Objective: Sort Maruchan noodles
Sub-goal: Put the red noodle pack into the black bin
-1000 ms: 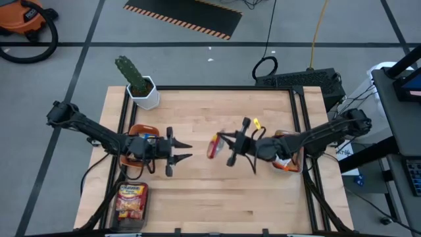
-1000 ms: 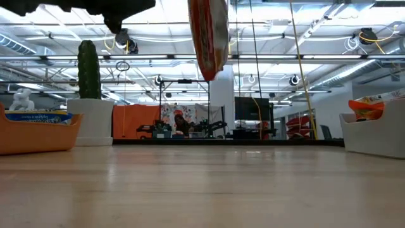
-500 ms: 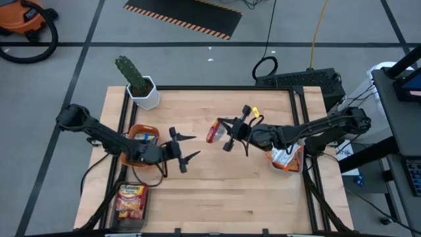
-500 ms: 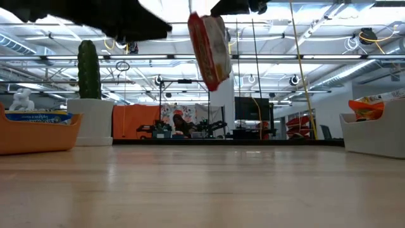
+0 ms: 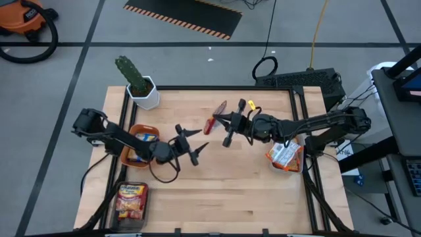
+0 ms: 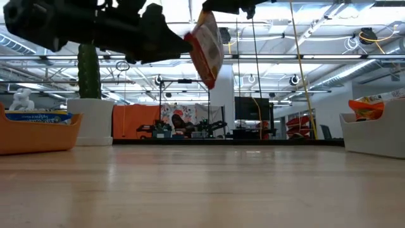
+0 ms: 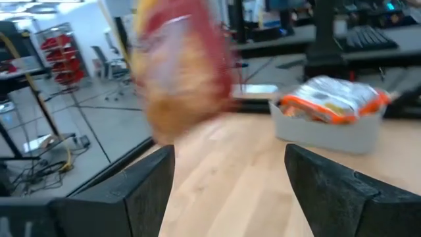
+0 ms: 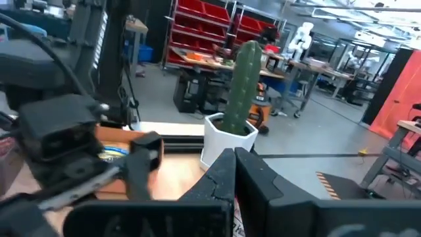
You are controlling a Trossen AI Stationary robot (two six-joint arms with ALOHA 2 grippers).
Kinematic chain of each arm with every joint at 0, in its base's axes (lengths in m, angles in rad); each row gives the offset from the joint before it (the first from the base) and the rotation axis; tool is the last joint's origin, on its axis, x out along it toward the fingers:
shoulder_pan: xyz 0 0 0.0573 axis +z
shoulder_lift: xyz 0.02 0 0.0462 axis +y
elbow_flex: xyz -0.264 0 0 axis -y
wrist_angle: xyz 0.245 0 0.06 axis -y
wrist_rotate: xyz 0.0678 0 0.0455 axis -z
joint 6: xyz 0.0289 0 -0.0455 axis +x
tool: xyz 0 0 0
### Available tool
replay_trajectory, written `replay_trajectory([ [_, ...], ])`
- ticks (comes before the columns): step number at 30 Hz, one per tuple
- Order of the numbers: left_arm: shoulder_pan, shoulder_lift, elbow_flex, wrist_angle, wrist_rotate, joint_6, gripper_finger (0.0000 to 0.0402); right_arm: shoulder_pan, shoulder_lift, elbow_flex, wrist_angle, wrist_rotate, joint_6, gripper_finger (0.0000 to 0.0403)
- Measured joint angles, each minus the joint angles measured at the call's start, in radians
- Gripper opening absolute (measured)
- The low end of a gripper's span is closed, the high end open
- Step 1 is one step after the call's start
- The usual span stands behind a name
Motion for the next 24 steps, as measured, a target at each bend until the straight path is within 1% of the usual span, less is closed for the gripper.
replay_trajectory([
  [2,0.015,0.019,0.003,0.043,-0.004,-0.012,0.0294,-0.002,0.000,0.000,0.009,-0.003,0.000,0.0000],
  [4,0.026,0.037,0.026,0.051,-0.003,-0.017,0.0294,-0.004,0.000,0.000,0.016,-0.003,-0.002,0.0000],
  [8,0.035,0.081,0.085,0.048,0.062,0.028,0.0294,-0.005,0.000,0.000,0.020,-0.022,-0.002,0.0000],
  [10,0.036,0.108,0.120,0.048,0.065,0.042,0.0294,-0.006,0.000,0.000,0.021,-0.026,0.001,0.0000],
  [12,0.041,0.131,0.151,0.048,0.031,0.049,0.0294,-0.006,0.000,0.000,0.019,-0.026,0.001,0.0000],
  [15,0.057,0.156,0.185,0.047,-0.049,0.044,0.0294,-0.006,0.000,0.000,0.017,-0.026,0.007,0.0000],
  [17,0.067,0.166,0.201,0.047,-0.079,0.027,0.0294,-0.003,0.000,0.000,0.011,-0.025,0.008,0.0000],
  [20,0.078,0.168,0.215,0.047,-0.084,0.006,0.0294,-0.001,0.000,0.000,0.004,-0.025,0.024,0.0000],
  [24,0.080,0.168,0.217,0.046,-0.084,0.025,0.0294,-0.001,0.000,0.000,-0.021,-0.025,0.046,0.0000],
])
